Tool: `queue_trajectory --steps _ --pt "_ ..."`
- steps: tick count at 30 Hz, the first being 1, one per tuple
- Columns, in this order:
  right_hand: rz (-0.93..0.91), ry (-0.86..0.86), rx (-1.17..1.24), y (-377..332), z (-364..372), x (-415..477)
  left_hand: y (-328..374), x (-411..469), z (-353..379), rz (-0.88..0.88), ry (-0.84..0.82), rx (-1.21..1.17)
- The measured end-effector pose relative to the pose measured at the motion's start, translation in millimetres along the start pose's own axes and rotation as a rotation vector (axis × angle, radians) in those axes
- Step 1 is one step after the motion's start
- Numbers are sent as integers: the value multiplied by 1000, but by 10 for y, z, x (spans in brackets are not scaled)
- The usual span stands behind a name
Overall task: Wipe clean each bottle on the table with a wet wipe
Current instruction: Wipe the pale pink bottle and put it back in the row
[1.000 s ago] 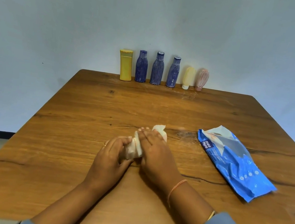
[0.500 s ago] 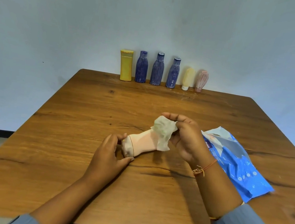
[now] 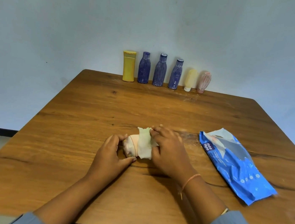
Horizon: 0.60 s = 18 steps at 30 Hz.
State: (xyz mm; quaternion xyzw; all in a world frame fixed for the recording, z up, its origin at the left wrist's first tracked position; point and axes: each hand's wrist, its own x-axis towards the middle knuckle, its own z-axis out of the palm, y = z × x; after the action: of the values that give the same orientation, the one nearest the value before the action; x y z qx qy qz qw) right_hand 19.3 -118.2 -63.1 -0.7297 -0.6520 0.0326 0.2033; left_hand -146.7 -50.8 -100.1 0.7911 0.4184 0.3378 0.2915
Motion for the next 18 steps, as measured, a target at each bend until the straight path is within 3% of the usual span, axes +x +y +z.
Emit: queue_trajectory --steps 3,9,15,18 --pt "15 -7 176 -9 -11 -86 0 2 1 -1 0 3" --pt "-126 -92 -89 -71 203 -58 6 7 0 -16 -4 -26" --pt "-304 -101 -25 -318 363 -32 4 15 -13 -44 -14 -47" --pt "-303 -55 -5 -175 355 -6 -7 15 -6 -51 -16 -76"
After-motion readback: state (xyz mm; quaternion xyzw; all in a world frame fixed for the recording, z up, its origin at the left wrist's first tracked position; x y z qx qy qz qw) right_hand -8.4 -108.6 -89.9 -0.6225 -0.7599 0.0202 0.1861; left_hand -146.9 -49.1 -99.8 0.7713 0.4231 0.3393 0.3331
